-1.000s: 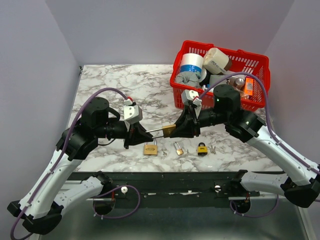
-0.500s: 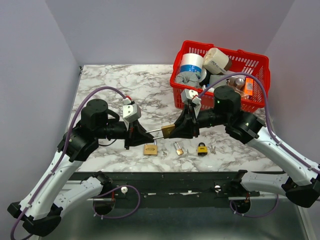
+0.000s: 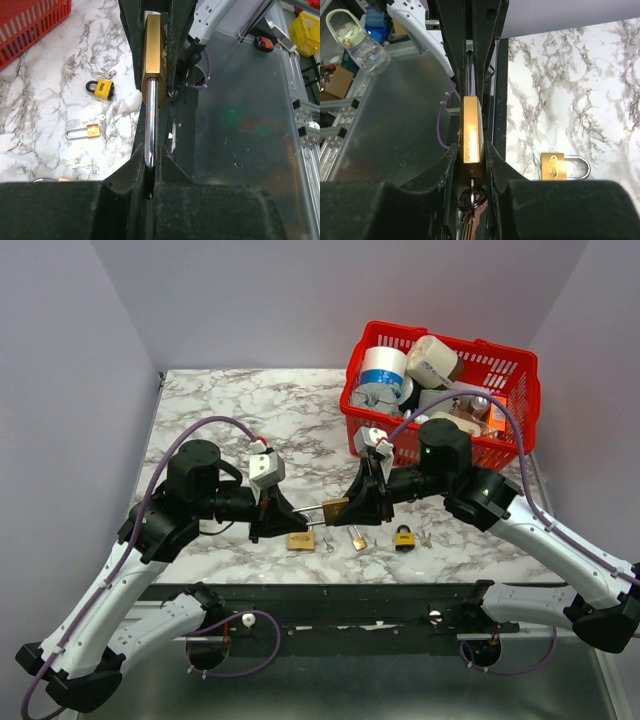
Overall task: Lock with the key
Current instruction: Lock the lock.
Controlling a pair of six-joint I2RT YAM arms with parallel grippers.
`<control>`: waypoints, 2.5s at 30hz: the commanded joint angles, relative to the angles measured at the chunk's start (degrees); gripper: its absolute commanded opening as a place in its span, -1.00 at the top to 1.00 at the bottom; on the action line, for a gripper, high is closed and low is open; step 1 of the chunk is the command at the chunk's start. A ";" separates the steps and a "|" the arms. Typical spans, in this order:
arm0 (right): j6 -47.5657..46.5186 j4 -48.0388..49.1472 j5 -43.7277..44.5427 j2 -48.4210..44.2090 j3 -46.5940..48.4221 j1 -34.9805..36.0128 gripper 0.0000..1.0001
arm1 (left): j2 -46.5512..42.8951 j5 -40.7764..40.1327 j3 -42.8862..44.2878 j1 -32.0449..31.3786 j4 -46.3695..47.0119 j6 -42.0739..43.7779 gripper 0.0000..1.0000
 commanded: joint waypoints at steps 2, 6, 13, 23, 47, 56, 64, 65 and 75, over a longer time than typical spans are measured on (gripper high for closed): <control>-4.21 7.48 -2.04 3.99 -1.38 6.87 0.99 | 5.14 -3.06 3.73 -2.51 9.04 10.83 1.00; -10.79 -1.47 -3.19 3.54 -1.56 6.87 0.98 | 5.23 -3.94 5.67 -2.51 1.65 20.08 1.00; -15.30 -5.71 -0.02 3.45 -2.53 6.95 0.99 | 6.19 -5.52 7.07 -2.51 -5.56 29.48 1.00; -13.20 -3.44 8.49 5.12 -0.85 5.91 0.99 | 7.17 -12.97 7.43 -2.51 -5.84 31.71 0.89; 1.93 24.25 26.50 14.08 4.06 -3.42 0.99 | -0.57 -18.41 -6.64 23.51 23.61 -40.18 -0.92; 1.93 28.30 34.69 17.69 5.12 -2.01 0.99 | -0.05 -28.46 -13.84 23.51 30.64 -59.00 -0.97; 3.42 29.18 36.36 20.50 6.79 -0.17 0.99 | 2.06 -25.74 -15.25 23.42 36.53 -62.88 -0.96; 3.42 29.35 36.36 21.11 6.97 0.10 0.99 | 2.41 -25.83 -15.08 23.42 36.53 -63.14 -0.96; 2.90 30.67 36.80 22.35 8.46 1.15 0.99 | 6.98 -25.65 -15.87 23.07 36.44 -65.69 -0.90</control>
